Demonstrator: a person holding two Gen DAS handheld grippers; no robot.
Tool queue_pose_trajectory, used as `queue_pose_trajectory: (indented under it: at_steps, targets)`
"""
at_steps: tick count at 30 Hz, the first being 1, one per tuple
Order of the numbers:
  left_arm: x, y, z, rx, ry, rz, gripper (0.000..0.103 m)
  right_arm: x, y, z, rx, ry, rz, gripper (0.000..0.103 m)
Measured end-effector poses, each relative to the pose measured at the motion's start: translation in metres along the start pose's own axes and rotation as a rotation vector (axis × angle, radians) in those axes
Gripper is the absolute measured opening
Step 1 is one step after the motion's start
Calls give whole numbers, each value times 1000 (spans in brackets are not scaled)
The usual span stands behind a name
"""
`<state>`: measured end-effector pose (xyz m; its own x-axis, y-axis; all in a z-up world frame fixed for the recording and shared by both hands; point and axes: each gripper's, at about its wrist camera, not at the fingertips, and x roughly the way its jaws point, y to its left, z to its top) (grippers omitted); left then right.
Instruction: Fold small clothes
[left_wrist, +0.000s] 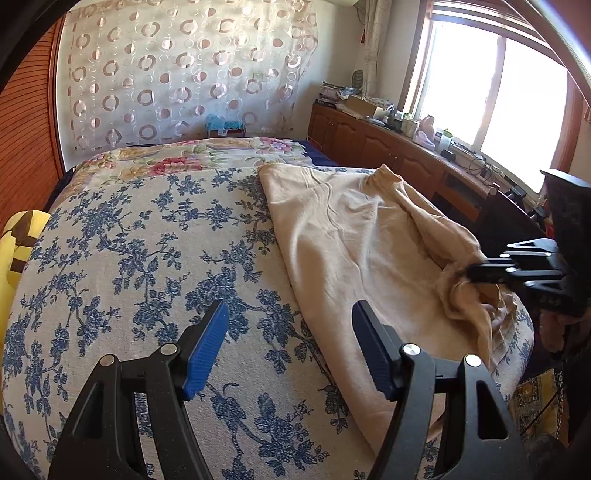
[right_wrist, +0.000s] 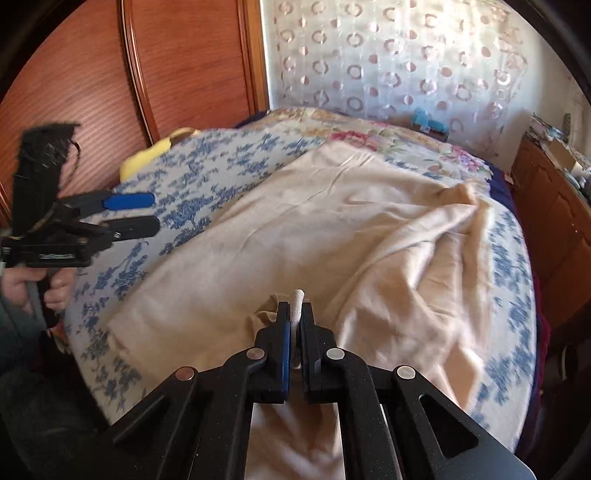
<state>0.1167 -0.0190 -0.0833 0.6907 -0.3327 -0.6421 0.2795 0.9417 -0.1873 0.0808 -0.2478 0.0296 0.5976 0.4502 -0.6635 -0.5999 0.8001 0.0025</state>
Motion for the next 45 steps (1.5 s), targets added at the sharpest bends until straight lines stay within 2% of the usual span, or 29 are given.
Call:
queue_pose_trajectory:
  at_steps: [4, 8, 12, 15, 20, 22, 24, 26, 32, 36, 38, 39, 40, 42, 45]
  targets:
    - [6, -10, -2, 25, 22, -12, 70, -44, -17, -27, 30, -30, -84, 4]
    - [9, -21, -2, 49, 32, -22, 70, -65, -35, -51, 77, -15, -143, 4]
    - [11, -27, -2, 63, 41, -24, 70, -74, -34, -69, 103, 7, -137, 4]
    - [13, -30, -3, 71, 52, -24, 70, -74, -32, -71, 117, 13, -129, 4]
    - [17, -33, -5, 84, 73, -21, 70, -81, -37, -59, 147, -39, -143, 19]
    - [20, -35, -7, 89, 86, -13, 70, -86, -41, -61, 170, -74, -149, 36]
    - [22, -36, -9, 94, 99, -11, 70, -89, -45, -57, 193, -110, -159, 41]
    - [23, -38, -11, 98, 109, -9, 70, -88, -46, -55, 205, -133, -170, 42]
    - [29, -41, -18, 112, 149, 2, 70, -54, -37, -57, 193, -27, -158, 42]
    - [29, -38, -20, 107, 153, -3, 71, -47, -37, -69, 223, 16, -159, 42]
    - [30, -39, -20, 110, 154, -1, 71, -50, -36, -77, 233, 20, -158, 42]
    - [30, -39, -20, 113, 154, 1, 72, -52, -35, -81, 235, 19, -157, 36]
    - [30, -40, -20, 115, 154, 2, 72, -55, -35, -84, 231, 20, -152, 6]
    - [30, -39, -20, 114, 153, 0, 72, -62, -33, -88, 212, 12, -186, 3]
    - [30, -40, -20, 106, 150, -4, 72, -70, -35, -89, 219, 6, -179, 3]
